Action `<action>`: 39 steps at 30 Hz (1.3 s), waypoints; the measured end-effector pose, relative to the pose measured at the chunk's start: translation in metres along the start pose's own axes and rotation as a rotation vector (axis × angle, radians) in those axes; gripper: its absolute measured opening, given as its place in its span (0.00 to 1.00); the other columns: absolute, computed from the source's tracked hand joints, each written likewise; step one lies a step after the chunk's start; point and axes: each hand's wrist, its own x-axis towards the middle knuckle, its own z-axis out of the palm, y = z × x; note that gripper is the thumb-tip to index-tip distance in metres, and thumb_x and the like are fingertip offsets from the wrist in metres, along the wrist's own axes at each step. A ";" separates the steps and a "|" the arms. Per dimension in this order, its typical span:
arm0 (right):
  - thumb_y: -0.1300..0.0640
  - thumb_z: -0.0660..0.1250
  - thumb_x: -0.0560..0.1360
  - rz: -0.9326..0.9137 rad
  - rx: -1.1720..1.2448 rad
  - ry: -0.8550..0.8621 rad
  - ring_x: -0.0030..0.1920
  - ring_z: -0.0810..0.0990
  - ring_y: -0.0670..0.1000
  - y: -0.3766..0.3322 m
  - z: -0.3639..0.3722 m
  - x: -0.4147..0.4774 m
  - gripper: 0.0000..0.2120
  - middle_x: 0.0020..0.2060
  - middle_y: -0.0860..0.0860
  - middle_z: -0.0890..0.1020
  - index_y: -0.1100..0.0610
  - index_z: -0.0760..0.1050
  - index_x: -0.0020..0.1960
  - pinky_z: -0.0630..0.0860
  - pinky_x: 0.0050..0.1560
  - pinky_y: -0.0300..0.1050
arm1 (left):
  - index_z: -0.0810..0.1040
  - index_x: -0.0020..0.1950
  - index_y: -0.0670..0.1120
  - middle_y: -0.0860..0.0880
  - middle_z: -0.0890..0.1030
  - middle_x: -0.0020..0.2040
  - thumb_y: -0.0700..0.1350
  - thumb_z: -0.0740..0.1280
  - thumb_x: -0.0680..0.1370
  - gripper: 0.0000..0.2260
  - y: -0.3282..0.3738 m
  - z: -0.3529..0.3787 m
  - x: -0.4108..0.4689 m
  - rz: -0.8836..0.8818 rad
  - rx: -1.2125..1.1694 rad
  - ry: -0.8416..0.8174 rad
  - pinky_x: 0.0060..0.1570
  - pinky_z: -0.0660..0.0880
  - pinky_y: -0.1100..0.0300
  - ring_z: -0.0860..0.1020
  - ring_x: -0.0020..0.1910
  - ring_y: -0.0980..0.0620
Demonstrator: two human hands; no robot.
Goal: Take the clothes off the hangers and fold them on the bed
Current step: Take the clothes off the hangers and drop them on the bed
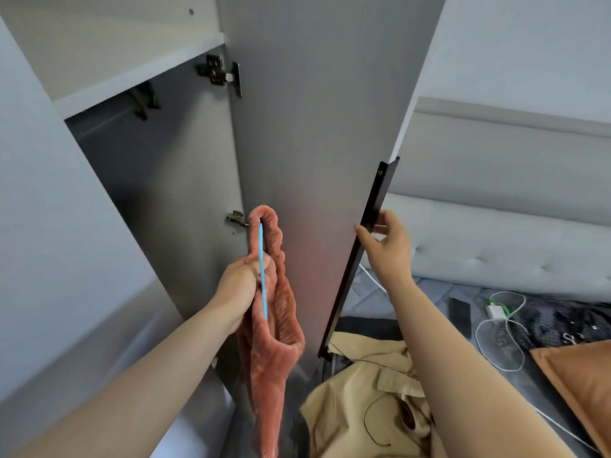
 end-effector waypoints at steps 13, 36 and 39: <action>0.50 0.71 0.75 0.100 -0.006 0.135 0.51 0.78 0.48 0.011 0.009 -0.006 0.18 0.52 0.48 0.79 0.55 0.73 0.61 0.78 0.51 0.46 | 0.78 0.44 0.50 0.47 0.82 0.39 0.50 0.62 0.80 0.08 -0.003 0.012 0.027 0.096 0.068 0.015 0.35 0.75 0.58 0.81 0.40 0.47; 0.49 0.75 0.69 0.144 -0.093 -0.708 0.37 0.79 0.45 -0.085 0.035 -0.069 0.07 0.38 0.50 0.84 0.50 0.82 0.45 0.79 0.43 0.43 | 0.75 0.60 0.38 0.39 0.81 0.54 0.45 0.74 0.73 0.20 0.013 -0.010 0.043 0.143 -0.379 0.155 0.55 0.78 0.43 0.82 0.49 0.40; 0.48 0.73 0.69 0.070 -0.221 -0.708 0.34 0.78 0.44 -0.088 0.045 -0.071 0.06 0.35 0.47 0.82 0.49 0.82 0.43 0.76 0.36 0.40 | 0.74 0.61 0.40 0.40 0.81 0.54 0.47 0.74 0.72 0.21 0.011 -0.017 0.046 0.128 -0.364 0.187 0.55 0.78 0.43 0.82 0.50 0.40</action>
